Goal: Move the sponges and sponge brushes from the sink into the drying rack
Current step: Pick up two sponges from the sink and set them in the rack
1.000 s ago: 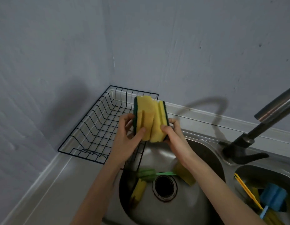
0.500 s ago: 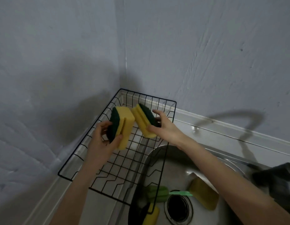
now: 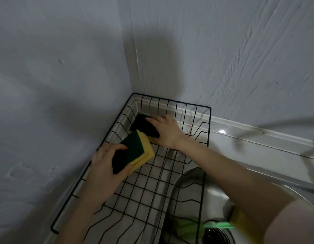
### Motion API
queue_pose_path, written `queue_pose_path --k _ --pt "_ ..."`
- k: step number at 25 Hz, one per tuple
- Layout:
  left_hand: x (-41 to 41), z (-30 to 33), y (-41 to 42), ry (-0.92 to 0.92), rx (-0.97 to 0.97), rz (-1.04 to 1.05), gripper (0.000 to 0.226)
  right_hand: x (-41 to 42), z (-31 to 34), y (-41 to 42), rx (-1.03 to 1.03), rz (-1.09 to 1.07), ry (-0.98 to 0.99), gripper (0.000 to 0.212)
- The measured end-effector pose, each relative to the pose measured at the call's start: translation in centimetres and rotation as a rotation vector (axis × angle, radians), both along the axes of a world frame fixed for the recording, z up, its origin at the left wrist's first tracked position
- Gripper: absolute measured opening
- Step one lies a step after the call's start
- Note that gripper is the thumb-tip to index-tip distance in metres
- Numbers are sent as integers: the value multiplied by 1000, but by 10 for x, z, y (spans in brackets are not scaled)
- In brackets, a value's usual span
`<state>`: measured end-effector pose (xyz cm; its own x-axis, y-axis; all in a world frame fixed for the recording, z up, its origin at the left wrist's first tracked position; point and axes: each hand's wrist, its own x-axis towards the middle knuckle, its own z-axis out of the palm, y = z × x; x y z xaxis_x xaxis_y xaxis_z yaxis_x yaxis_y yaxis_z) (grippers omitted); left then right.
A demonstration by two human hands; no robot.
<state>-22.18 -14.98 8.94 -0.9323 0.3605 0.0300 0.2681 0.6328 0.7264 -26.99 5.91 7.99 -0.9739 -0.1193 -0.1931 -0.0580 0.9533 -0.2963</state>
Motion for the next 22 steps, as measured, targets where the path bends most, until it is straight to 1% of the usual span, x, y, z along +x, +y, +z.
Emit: queue_pose_path --k 2,6,7,8,9,11,12,13,15,17,18,21,22 --pt "-1 -4 1 2 -15 -14 45 -4 -4 0 21 21 16 70" --pt "0 -5 8 72 -41 -28 42 -6 -5 0 45 35 19 69" --pt "-1 -3 9 78 -60 -36 41 -4 -3 0 18 18 16 68" --pt "-2 -3 11 77 -78 -43 43 0 2 0 -63 -30 28 66" --pt "-3 -4 11 81 -95 -53 44 6 7 1 -209 -121 58 61" --pt "-7 -3 15 111 -129 -74 44 20 21 5 -589 -362 111 44" --pt "-9 -4 17 131 -147 -90 44 28 27 6 -710 -440 66 38" --pt "-11 -4 20 136 -164 -107 46 37 33 7 -716 -454 -8 37" --pt "-16 -4 26 146 -200 -139 46 50 34 4 -597 -371 -165 43" --pt "-22 -4 30 144 -237 -176 44 55 29 -2 -571 -342 -261 49" --pt "-26 -6 31 138 -254 -195 43 55 25 -5 -590 -360 -282 49" --pt "-39 -13 29 151 -295 -220 41 53 17 -12 -638 -407 -298 33" --pt "-42 -15 29 157 -304 -204 41 52 16 -14 -650 -413 -302 31"
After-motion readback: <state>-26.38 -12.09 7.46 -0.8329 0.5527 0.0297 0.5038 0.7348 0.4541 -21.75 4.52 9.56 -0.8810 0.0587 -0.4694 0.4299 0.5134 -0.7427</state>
